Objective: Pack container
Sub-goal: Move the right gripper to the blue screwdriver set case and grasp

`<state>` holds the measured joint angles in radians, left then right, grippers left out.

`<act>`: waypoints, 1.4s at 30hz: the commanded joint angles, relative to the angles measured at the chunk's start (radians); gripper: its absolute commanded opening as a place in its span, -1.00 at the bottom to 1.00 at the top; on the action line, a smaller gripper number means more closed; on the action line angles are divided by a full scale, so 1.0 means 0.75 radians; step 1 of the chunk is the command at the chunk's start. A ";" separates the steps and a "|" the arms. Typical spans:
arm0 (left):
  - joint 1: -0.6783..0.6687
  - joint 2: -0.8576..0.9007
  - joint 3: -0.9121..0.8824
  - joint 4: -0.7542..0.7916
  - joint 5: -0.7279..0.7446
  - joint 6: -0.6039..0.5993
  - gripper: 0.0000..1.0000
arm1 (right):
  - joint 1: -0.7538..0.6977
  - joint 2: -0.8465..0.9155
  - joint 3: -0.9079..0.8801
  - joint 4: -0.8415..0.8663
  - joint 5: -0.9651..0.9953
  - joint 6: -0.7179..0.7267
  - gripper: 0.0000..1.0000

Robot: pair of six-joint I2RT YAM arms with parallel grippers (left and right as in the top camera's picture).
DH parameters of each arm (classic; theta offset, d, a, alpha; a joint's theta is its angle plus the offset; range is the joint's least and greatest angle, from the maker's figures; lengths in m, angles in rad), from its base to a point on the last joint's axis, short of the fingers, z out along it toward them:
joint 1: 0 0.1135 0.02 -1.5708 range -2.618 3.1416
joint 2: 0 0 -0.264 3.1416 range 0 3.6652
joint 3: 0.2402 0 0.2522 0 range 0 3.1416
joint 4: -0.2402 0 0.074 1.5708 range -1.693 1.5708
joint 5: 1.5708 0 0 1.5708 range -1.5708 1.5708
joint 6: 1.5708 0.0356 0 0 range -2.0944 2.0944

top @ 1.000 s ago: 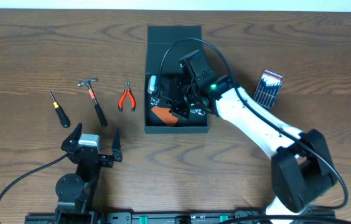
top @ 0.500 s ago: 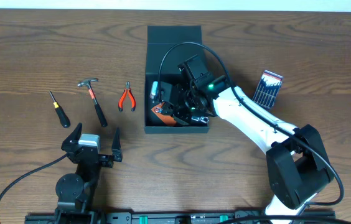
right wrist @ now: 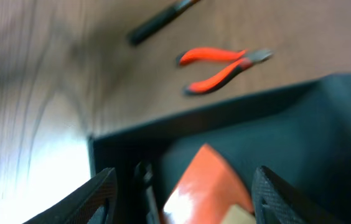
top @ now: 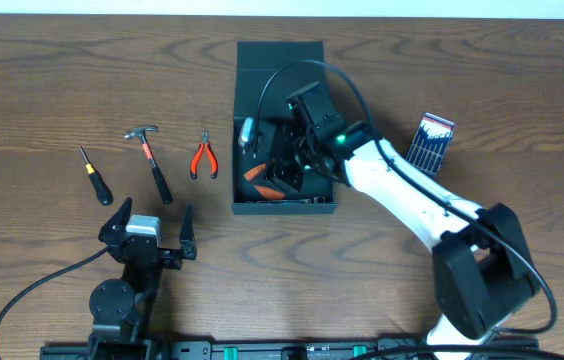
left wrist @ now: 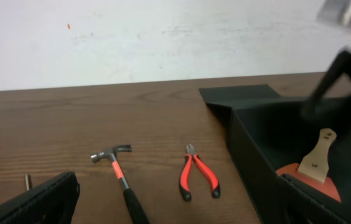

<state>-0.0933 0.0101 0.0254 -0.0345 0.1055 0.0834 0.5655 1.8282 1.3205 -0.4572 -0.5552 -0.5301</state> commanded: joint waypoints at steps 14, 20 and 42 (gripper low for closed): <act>-0.001 -0.008 -0.028 -0.037 0.029 0.013 0.97 | -0.541 -0.281 0.009 0.030 0.595 0.901 0.98; -0.001 -0.008 -0.028 -0.037 0.028 0.013 0.97 | -0.630 -0.272 0.008 -0.021 0.704 0.945 0.99; -0.001 -0.008 -0.028 -0.036 0.028 0.013 0.97 | -0.772 0.203 0.007 -0.177 1.020 1.673 0.98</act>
<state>-0.0933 0.0101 0.0254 -0.0345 0.1055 0.0834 -0.0074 1.9411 1.3209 -0.5953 0.1848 0.6941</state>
